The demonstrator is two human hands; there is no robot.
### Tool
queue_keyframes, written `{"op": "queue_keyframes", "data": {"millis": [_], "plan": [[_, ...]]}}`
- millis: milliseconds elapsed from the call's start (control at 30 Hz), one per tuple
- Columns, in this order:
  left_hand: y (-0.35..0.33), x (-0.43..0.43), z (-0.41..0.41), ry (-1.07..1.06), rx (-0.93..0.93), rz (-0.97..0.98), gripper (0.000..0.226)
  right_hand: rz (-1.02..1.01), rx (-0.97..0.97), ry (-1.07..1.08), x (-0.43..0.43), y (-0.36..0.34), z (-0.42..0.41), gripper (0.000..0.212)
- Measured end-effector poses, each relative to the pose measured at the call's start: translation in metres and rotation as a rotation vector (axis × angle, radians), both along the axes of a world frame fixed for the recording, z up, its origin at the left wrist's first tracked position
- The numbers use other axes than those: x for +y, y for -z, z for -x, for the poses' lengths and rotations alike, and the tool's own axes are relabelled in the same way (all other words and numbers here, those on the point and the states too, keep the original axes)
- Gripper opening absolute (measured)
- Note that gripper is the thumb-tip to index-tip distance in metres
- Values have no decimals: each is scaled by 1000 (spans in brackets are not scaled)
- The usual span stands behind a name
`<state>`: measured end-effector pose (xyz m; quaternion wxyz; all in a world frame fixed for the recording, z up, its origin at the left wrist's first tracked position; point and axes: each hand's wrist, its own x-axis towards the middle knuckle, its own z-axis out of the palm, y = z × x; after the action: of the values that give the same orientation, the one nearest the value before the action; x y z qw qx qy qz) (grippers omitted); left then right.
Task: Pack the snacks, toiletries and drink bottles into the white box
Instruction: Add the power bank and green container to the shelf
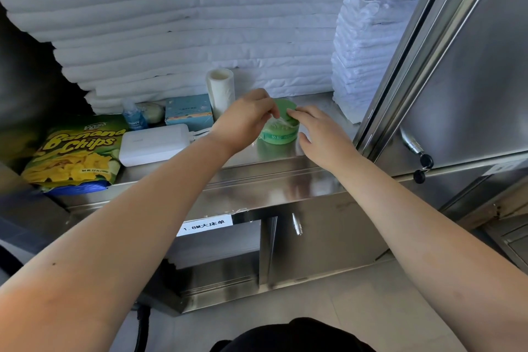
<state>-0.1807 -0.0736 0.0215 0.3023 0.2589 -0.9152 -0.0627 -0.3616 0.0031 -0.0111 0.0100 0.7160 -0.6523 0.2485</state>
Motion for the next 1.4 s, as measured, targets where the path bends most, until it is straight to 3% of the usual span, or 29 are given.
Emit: {"op": "queue_keyframes", "data": {"millis": [167,367,467,600,667,967,1133,1233,1400], "plan": [[6,0,-4,14,-99,121,20,6,-46,39,-4,-1,-3,48],[16,0,-12,-19,-200,129,34,60,-103,113,-11,-5,-13,42],[11,-5,-7,-41,-81,-4,19,26,-143,117,-13,-11,-12,38],[1,-13,2,-96,62,-287,13,7,-140,122,-15,-19,-10,33],[-5,-17,5,-103,81,-335,11,15,-161,112,-16,-22,-12,25],[-2,-21,18,-183,93,-250,24,62,-127,165,-23,-28,-19,14],[12,-19,17,-168,145,-188,9,58,-72,92,-25,-26,-19,20],[20,-19,9,-120,206,-169,12,56,-47,67,-26,-22,-16,18],[32,-17,-4,-48,7,65,27,83,-28,35,-24,-14,-10,20]]}}
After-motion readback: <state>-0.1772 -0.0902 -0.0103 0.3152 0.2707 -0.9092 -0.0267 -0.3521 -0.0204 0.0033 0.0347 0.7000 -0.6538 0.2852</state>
